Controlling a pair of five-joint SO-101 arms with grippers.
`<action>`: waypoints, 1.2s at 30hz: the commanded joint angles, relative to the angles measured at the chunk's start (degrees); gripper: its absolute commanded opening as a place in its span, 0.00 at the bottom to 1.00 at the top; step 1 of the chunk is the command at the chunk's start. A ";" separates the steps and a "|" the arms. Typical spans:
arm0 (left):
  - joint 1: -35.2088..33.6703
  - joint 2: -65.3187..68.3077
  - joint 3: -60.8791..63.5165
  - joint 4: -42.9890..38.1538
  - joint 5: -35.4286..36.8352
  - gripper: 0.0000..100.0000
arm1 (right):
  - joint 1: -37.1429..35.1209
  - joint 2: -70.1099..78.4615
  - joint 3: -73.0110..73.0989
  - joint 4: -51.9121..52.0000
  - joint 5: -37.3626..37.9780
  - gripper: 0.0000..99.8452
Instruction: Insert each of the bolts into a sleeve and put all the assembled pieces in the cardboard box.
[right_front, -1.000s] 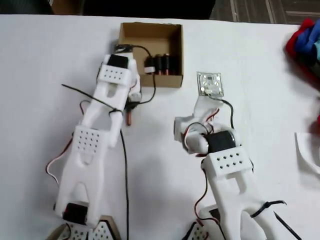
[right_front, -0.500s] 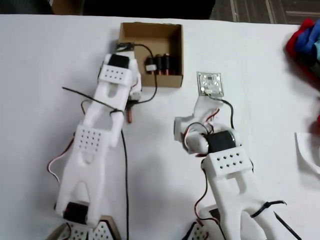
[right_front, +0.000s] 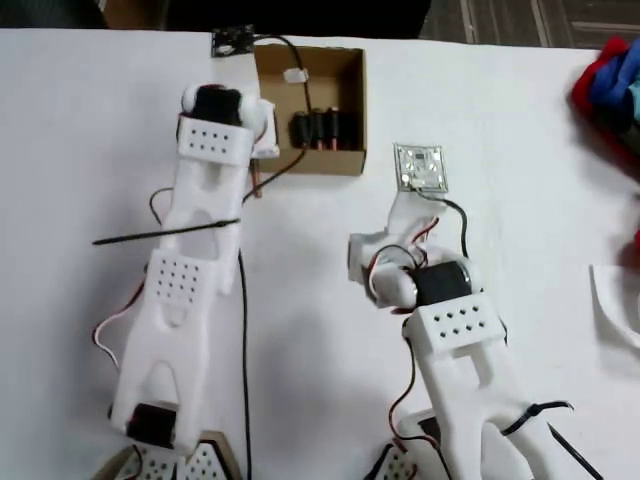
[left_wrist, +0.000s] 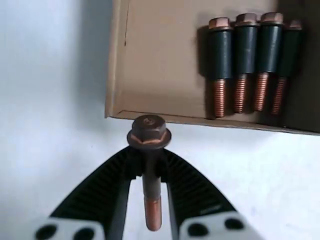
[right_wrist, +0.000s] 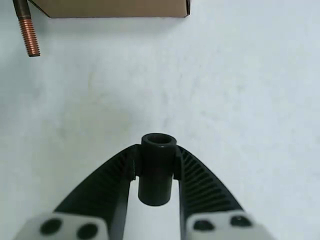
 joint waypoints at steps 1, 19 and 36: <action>0.79 -15.30 5.58 1.32 0.18 0.02 | 0.57 -2.59 0.44 -0.92 0.44 0.02; 9.85 -77.19 90.24 -33.41 0.26 0.02 | 3.56 -2.51 12.31 -22.37 0.53 0.02; 13.80 -98.46 142.29 -110.86 0.00 0.03 | -0.40 -2.51 41.14 -84.62 21.54 0.02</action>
